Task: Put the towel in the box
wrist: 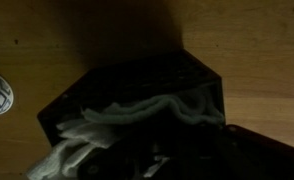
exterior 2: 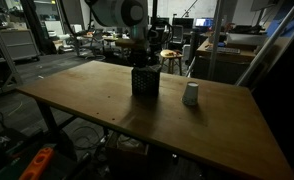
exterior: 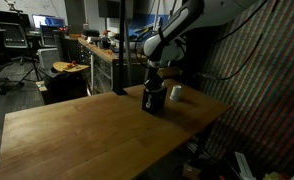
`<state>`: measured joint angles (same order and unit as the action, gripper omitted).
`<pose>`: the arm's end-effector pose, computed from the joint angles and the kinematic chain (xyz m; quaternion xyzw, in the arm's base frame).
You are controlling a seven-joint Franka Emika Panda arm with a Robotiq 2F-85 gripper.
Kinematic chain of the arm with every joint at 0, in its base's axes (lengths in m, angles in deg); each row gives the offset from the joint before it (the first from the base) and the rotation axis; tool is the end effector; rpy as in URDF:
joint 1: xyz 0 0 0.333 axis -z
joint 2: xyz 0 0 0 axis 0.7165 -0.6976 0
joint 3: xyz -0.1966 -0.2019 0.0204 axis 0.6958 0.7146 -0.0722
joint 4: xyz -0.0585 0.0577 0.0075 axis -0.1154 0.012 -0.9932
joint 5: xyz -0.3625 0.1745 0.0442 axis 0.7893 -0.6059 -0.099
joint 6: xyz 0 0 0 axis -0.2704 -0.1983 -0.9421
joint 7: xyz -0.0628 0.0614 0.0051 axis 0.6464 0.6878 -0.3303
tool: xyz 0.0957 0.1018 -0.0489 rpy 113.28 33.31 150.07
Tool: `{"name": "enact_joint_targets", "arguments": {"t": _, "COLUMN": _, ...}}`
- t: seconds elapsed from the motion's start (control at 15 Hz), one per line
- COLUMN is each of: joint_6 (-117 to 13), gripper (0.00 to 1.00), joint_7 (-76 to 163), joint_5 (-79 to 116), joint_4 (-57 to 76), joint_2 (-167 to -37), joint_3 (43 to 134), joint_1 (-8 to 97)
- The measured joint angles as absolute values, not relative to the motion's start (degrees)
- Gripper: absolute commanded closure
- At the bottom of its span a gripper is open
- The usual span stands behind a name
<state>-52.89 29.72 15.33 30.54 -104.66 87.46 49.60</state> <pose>0.6105 -0.0698 0.2262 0.9992 0.0265 0.0284 0.0117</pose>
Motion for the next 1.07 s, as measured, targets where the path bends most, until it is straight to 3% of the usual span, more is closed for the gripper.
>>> {"name": "enact_joint_targets", "arguments": {"t": 1.07, "joint_6": -52.86, "gripper": 0.95, "joint_7": 29.09, "joint_5": 15.07, "joint_4": 30.57, "joint_2": -98.78, "joint_3": 88.78, "joint_1": 51.56}}
